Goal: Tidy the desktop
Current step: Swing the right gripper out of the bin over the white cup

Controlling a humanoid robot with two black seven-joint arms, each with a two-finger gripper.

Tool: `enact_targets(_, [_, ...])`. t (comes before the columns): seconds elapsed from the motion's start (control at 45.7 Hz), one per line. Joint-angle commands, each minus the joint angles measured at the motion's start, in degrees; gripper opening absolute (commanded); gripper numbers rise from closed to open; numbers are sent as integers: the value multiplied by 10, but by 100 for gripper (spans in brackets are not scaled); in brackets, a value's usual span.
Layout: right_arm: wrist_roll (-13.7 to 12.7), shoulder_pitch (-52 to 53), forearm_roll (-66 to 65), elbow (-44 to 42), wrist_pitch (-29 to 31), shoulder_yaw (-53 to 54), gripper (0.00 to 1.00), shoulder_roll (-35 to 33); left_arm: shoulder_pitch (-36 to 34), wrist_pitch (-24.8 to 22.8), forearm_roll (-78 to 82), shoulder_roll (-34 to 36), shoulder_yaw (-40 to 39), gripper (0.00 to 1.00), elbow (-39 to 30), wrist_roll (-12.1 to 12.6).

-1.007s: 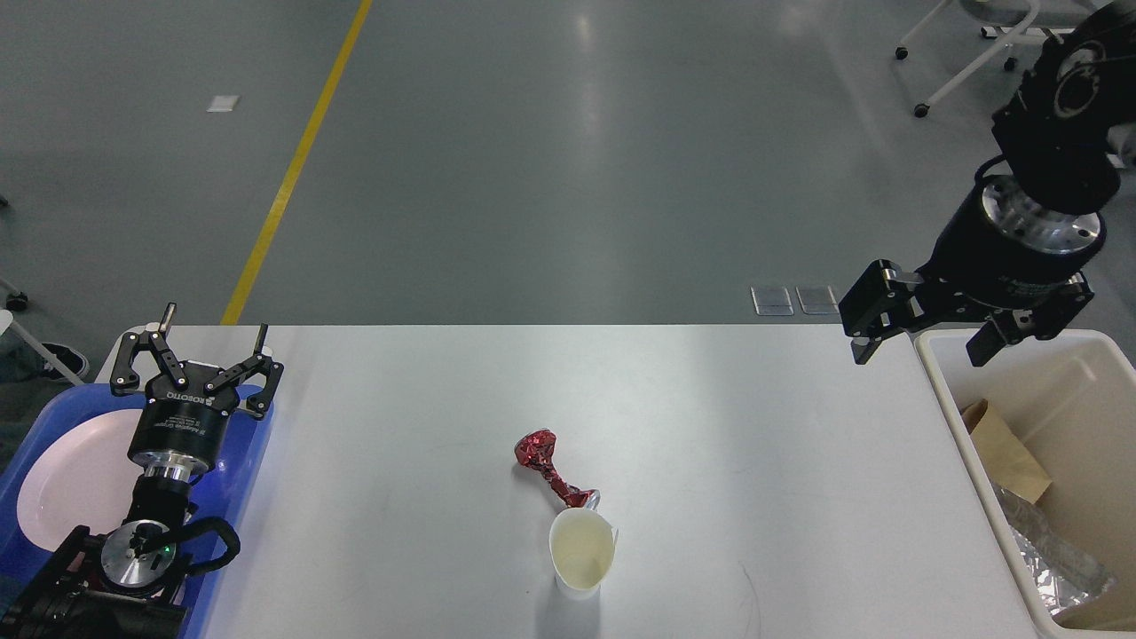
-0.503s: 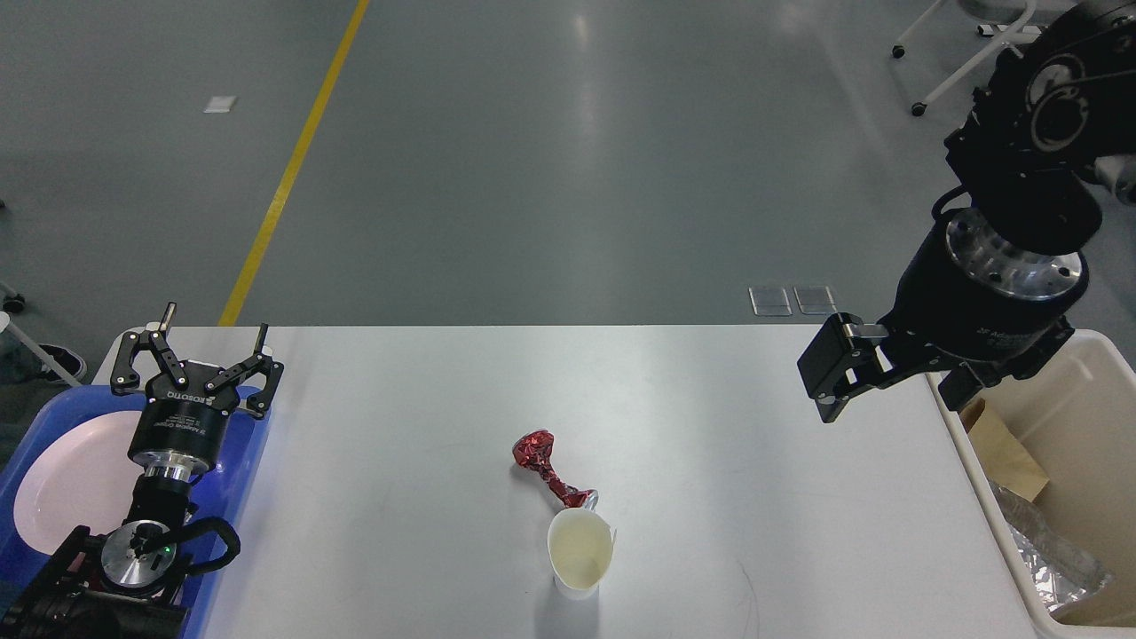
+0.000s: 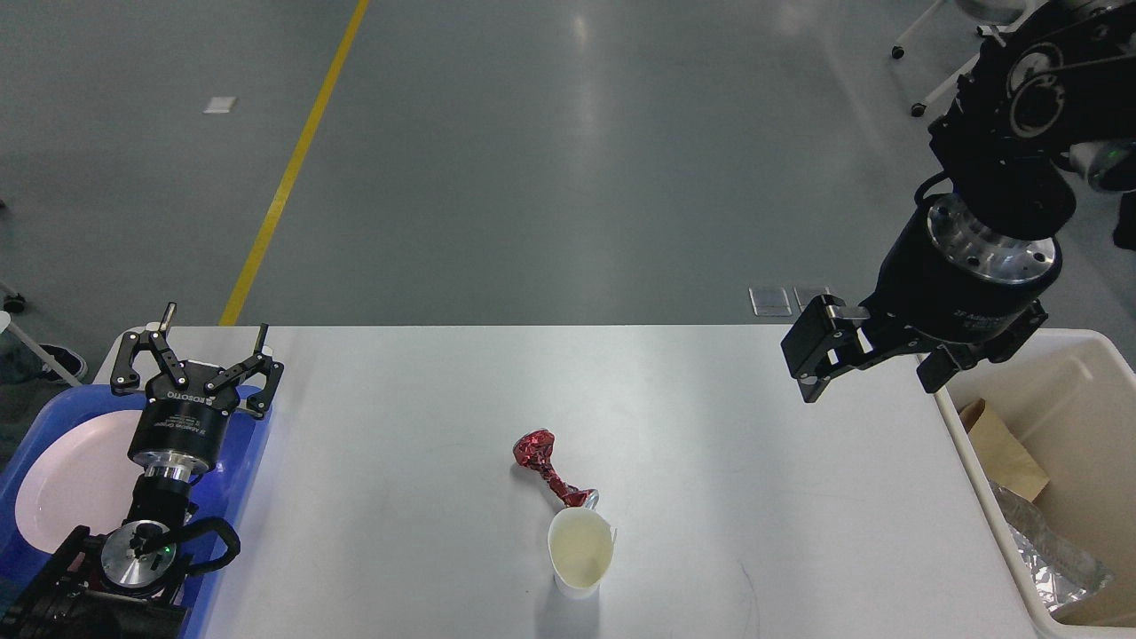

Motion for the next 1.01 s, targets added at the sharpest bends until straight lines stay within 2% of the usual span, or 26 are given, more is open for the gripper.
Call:
enact_targets(0.0, [-2,-37,0,-10,-3,37,100,6,0,0,0,0,0,96,0,1])
enact_targets(0.088, [-3,-85,4,-15,-22,91,100,7,0,0,0,0,0,96,0,0])
enact_targets(0.241, [-3,-151,43,-27,-128,145,100,18,0,0,0,0,0,96,0,0])
enact_targets(0.306, [-5,-183,43,-47,-156,156,100,31,0,0,0,0,0,96,0,1])
enact_targets(0.591, [-8,-314,37,-131,-178,223,100,128,0,0,0,0,0,96,0,1])
enact_targets(0.722, [-9,-376,27,-166,-224,248,100,169,0,0,0,0,0,96,0,1])
enact_targets(0.985, [-8,-468,-26,-214,-247,249,100,192,0,0,0,0,0,96,0,1])
